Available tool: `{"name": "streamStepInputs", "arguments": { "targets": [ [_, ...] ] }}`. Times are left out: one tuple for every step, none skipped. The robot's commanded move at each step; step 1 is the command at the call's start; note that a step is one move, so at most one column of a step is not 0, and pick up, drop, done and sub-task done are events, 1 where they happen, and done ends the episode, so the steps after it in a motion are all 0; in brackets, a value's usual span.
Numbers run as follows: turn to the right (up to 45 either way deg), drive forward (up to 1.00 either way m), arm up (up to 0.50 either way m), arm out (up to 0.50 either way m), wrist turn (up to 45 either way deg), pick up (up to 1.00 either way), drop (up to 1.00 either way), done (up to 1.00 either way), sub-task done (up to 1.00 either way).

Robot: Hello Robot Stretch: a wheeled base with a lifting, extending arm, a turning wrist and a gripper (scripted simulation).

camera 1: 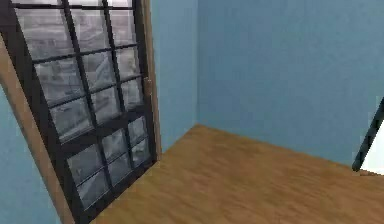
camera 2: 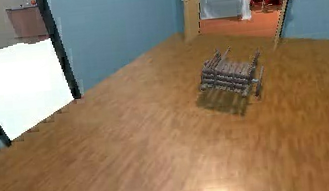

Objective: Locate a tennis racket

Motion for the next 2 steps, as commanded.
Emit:
{"name": "streamStepInputs", "arguments": {
  "targets": [
    [45.0,0.00,0.00,0.00,0.0,0.00,0.00,0.00,0.00],
    [39.0,0.00,0.00,0.00,0.0,0.00,0.00,0.00,0.00]
  ]
}}
